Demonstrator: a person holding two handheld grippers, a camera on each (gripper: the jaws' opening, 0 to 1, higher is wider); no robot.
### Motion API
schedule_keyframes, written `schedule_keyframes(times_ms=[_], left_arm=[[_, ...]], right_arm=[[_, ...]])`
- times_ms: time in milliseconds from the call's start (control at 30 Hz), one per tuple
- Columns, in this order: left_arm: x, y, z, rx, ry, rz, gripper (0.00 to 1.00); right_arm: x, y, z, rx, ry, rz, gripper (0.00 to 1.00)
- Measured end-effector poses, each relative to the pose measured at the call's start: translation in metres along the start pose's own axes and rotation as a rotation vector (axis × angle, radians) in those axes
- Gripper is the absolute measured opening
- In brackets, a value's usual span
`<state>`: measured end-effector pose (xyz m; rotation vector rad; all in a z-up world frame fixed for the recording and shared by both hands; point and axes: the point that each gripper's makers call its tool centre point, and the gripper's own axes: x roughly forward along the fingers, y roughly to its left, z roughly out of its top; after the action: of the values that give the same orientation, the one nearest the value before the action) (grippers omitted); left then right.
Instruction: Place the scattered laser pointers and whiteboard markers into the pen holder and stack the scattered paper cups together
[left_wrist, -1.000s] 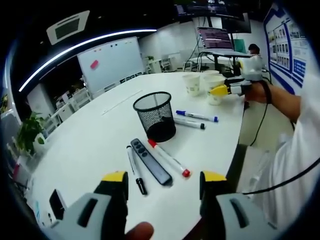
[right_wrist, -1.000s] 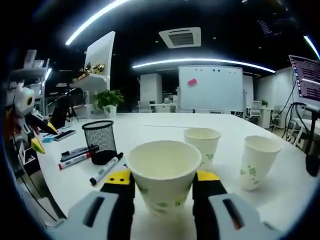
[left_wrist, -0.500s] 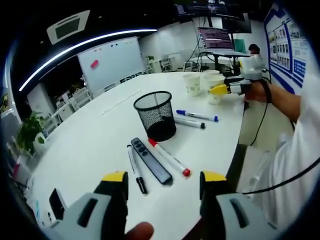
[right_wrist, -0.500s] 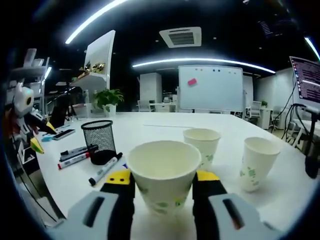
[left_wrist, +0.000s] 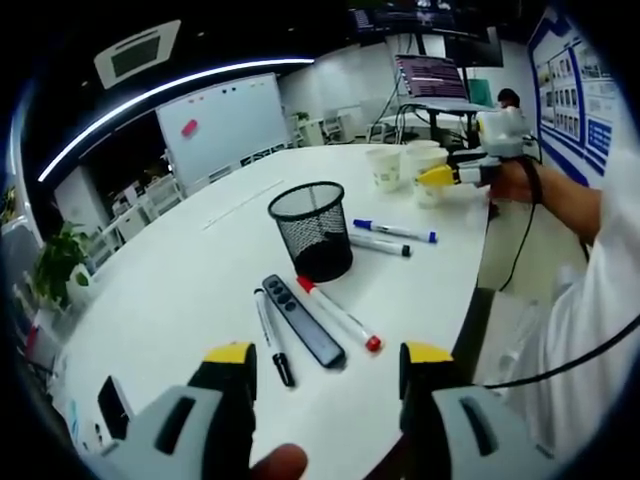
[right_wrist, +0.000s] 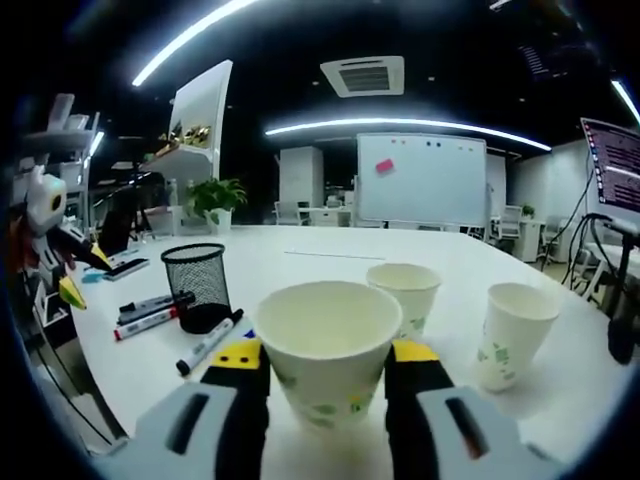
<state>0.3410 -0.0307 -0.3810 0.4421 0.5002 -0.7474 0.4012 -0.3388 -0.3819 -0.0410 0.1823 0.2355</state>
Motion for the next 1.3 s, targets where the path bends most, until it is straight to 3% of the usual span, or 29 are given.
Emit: schedule_keyframes(times_ms=[767, 1300], left_arm=[[0.001, -0.002, -0.001, 0.002, -0.001, -0.007, 0.58], [0.002, -0.004, -0.002, 0.004, 0.001, -0.014, 0.58]], right_arm=[[0.005, -0.011, 0.011, -0.026, -0.007, -0.032, 0.46], [0.007, -0.006, 0.020, -0.040, -0.029, -0.028, 0.46]])
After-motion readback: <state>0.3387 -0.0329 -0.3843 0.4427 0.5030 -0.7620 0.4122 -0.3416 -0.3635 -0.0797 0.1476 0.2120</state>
